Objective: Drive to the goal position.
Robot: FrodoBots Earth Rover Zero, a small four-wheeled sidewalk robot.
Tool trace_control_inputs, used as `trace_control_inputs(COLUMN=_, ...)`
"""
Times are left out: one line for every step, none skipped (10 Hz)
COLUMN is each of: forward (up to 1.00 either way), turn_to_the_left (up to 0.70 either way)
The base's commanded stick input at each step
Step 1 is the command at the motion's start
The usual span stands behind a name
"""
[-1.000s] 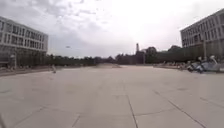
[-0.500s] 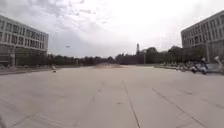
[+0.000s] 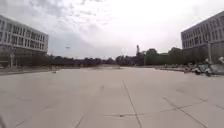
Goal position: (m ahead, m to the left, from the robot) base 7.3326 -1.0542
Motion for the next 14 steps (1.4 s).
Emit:
trace_control_inputs(forward=0.70, turn_to_the_left=0.00)
trace_control_inputs(forward=0.70, turn_to_the_left=0.00)
trace_control_inputs(forward=0.70, turn_to_the_left=0.00)
trace_control_inputs(forward=0.70, turn_to_the_left=0.00)
trace_control_inputs(forward=0.70, turn_to_the_left=0.00)
trace_control_inputs(forward=0.70, turn_to_the_left=0.00)
trace_control_inputs(forward=0.70, turn_to_the_left=0.00)
trace_control_inputs(forward=0.70, turn_to_the_left=0.00)
trace_control_inputs(forward=0.70, turn_to_the_left=0.00)
trace_control_inputs(forward=0.70, turn_to_the_left=0.00)
trace_control_inputs(forward=0.70, turn_to_the_left=0.00)
trace_control_inputs(forward=0.70, turn_to_the_left=0.00)
trace_control_inputs(forward=0.70, turn_to_the_left=0.00)
trace_control_inputs(forward=0.70, turn_to_the_left=0.00)
